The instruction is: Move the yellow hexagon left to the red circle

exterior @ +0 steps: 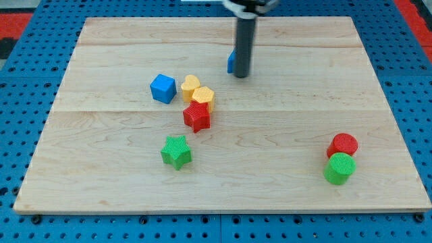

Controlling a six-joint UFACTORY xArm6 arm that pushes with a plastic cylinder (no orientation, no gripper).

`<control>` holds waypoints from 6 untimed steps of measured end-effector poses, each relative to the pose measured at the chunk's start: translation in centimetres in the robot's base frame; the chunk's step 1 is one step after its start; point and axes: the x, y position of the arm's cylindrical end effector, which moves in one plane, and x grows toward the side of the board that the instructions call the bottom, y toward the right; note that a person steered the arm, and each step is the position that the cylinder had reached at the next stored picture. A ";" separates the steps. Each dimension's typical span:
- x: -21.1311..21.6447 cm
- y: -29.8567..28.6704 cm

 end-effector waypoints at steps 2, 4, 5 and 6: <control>3.8 -6.3; 7.0 -1.9; 9.4 -1.5; 12.4 -1.7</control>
